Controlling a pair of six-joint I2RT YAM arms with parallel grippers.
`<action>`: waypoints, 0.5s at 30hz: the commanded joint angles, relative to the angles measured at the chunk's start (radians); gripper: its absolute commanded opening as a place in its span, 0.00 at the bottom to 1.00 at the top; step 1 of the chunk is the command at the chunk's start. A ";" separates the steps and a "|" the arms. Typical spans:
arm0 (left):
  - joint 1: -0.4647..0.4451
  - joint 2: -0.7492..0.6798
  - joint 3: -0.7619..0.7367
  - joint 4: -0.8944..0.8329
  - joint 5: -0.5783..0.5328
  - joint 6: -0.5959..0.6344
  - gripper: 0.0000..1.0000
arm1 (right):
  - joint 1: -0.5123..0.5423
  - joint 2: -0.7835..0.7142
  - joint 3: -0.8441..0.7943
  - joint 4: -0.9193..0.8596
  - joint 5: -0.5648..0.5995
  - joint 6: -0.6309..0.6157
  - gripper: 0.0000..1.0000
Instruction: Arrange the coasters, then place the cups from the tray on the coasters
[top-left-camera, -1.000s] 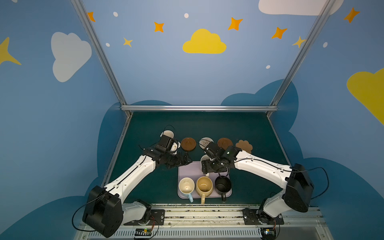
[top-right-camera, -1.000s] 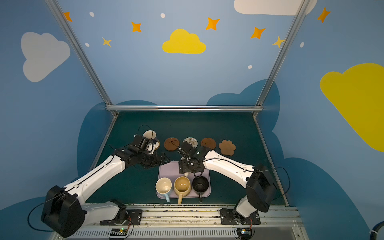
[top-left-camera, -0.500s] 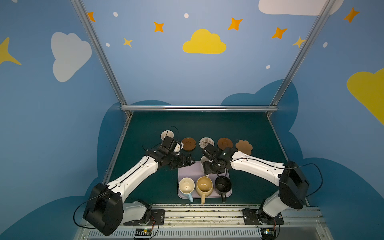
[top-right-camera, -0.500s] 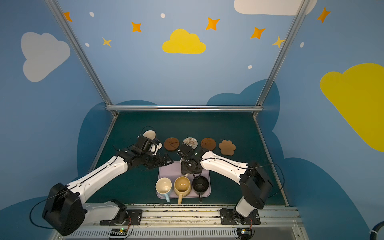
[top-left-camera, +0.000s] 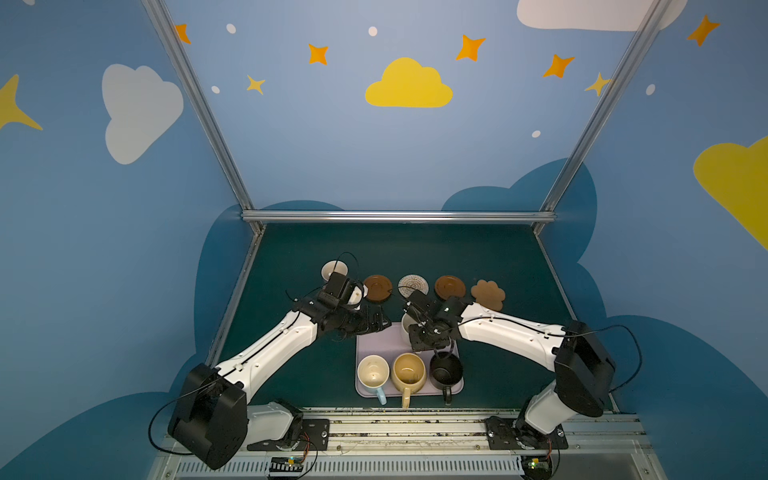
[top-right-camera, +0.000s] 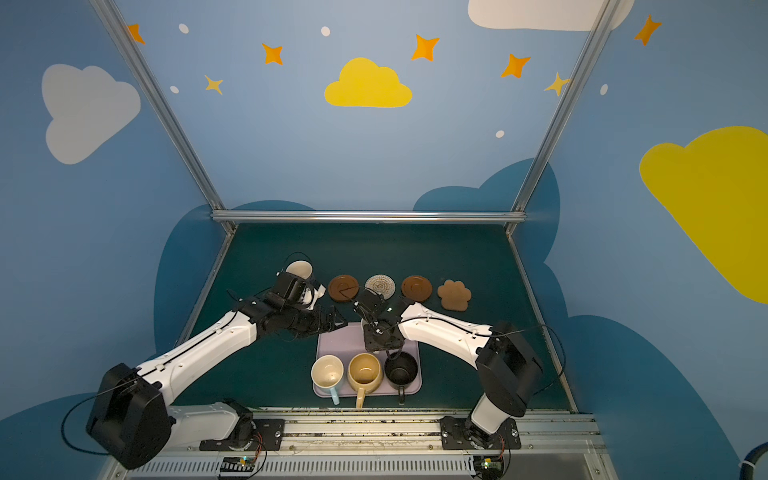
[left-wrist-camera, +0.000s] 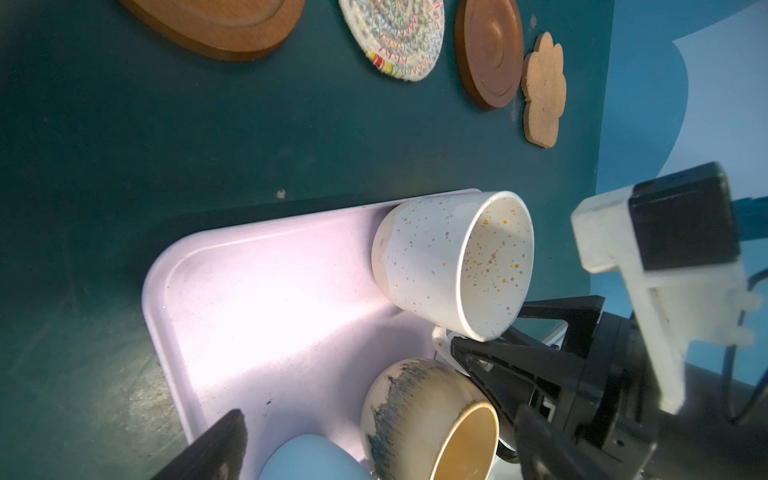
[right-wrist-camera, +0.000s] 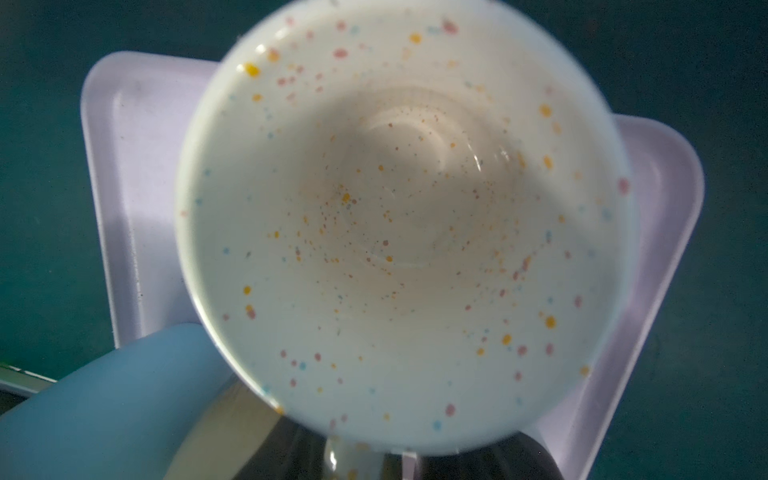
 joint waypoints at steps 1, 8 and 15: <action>0.000 -0.008 0.016 0.053 0.050 -0.003 1.00 | -0.003 0.021 -0.023 0.014 0.050 -0.029 0.43; 0.004 -0.033 -0.017 0.154 0.134 -0.046 1.00 | -0.005 0.019 -0.049 0.065 0.020 -0.032 0.32; 0.023 -0.028 -0.041 0.205 0.184 -0.086 1.00 | -0.009 0.027 -0.055 0.099 -0.002 -0.041 0.24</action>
